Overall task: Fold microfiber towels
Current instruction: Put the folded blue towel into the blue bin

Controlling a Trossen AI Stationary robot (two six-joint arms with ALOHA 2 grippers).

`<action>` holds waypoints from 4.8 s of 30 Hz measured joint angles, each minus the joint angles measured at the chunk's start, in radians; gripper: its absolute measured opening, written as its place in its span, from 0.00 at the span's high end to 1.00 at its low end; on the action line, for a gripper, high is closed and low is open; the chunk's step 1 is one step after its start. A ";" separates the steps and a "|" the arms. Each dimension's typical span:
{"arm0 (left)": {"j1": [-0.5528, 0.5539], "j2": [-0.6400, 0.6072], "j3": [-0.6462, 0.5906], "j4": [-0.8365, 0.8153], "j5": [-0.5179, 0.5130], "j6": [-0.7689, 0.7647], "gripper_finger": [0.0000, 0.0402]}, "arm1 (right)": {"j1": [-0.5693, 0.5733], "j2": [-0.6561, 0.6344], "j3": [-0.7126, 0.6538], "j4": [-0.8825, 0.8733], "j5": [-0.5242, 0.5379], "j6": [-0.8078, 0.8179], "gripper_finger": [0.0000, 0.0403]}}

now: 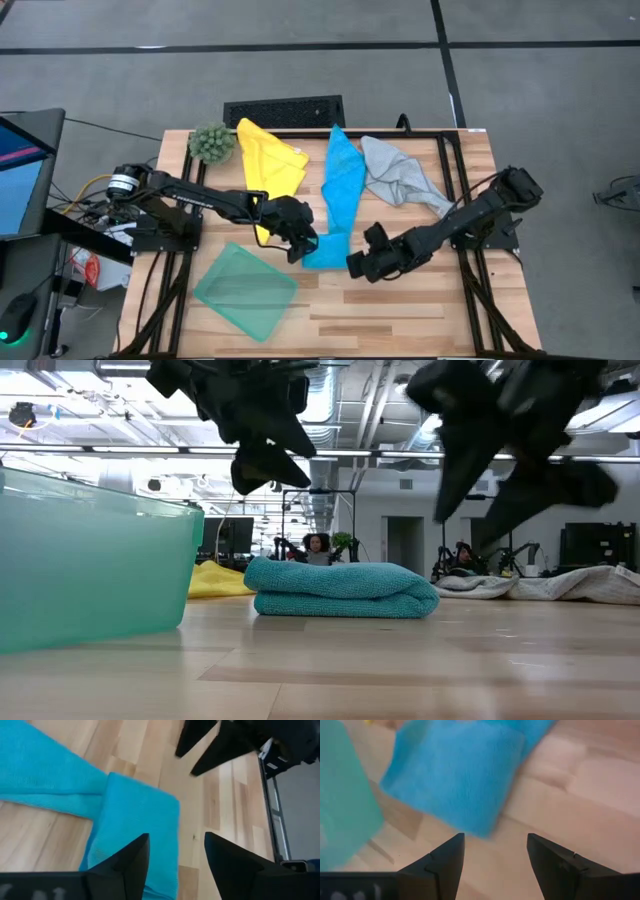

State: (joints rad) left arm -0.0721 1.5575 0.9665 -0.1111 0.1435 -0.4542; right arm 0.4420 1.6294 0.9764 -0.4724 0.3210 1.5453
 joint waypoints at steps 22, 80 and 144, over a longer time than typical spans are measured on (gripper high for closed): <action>-0.017 0.220 -0.001 -0.074 -0.102 0.100 0.61 | -0.374 0.030 0.045 0.196 -0.299 -1.330 0.40; -0.069 -0.169 0.186 -0.586 -0.232 -0.133 0.61 | -0.392 0.263 0.072 0.304 -0.519 -1.332 0.98; -0.494 -0.083 0.155 -0.641 -0.384 -0.718 0.61 | -0.287 0.363 0.195 0.182 -0.411 -1.478 0.95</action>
State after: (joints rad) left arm -0.5662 1.4743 1.1214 -0.7525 -0.2401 -1.1720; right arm 0.1553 1.9925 1.1716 -0.2903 -0.0899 0.0674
